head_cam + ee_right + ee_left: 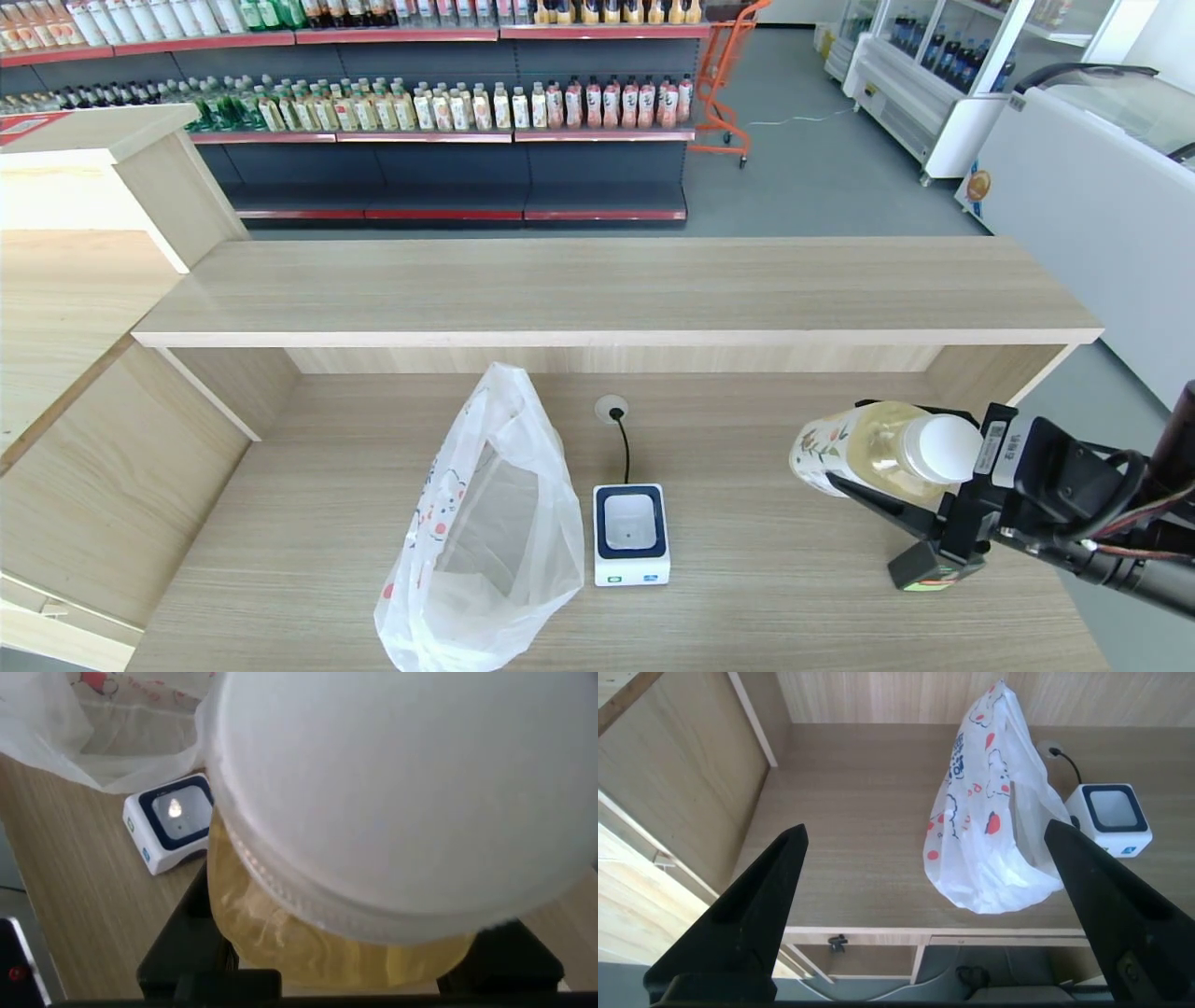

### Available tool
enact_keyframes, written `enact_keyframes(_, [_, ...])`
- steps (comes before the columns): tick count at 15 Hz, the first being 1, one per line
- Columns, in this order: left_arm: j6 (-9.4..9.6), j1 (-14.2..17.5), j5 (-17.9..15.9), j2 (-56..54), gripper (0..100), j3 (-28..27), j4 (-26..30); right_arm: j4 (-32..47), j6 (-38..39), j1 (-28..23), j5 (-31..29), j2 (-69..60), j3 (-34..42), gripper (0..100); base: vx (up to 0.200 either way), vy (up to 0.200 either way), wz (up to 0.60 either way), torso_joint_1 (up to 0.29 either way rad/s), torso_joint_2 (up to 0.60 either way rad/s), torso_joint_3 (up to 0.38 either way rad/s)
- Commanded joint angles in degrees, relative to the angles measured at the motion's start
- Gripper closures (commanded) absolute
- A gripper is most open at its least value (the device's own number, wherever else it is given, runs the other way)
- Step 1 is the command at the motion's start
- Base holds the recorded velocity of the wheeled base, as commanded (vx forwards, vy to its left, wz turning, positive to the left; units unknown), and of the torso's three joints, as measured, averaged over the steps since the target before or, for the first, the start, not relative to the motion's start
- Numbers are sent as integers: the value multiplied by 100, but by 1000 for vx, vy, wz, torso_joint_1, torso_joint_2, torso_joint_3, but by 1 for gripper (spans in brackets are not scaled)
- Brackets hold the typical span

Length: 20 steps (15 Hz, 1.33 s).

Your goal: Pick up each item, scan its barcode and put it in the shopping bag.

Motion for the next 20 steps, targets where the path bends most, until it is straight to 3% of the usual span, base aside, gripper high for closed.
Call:
enact_keyframes(1, [-11, 0, 1, -2, 0, 1, -4, 7, 9, 8, 5, 29, 13, 100, 0, 200, 0, 2, 2, -2])
enact_keyframes(9, [-29, 0, 9, -2, 0, 1, -4, -29, 466, 8, 23, 258, 101, 100, 0, 200, 0, 3, 3, 2])
enact_keyframes(16, [-29, 0, 1, -2, 0, 1, -4, -81, 1099, -27, 32, 838, 198, 100, 0, 0, 0, 0, 0, 0])
enact_keyframes(20, [-29, 0, 1, -2, 0, 1, -4, -934, 896, -19, 489, 1963, 242, 100, 0, 0, 0, 0, 0, 0])
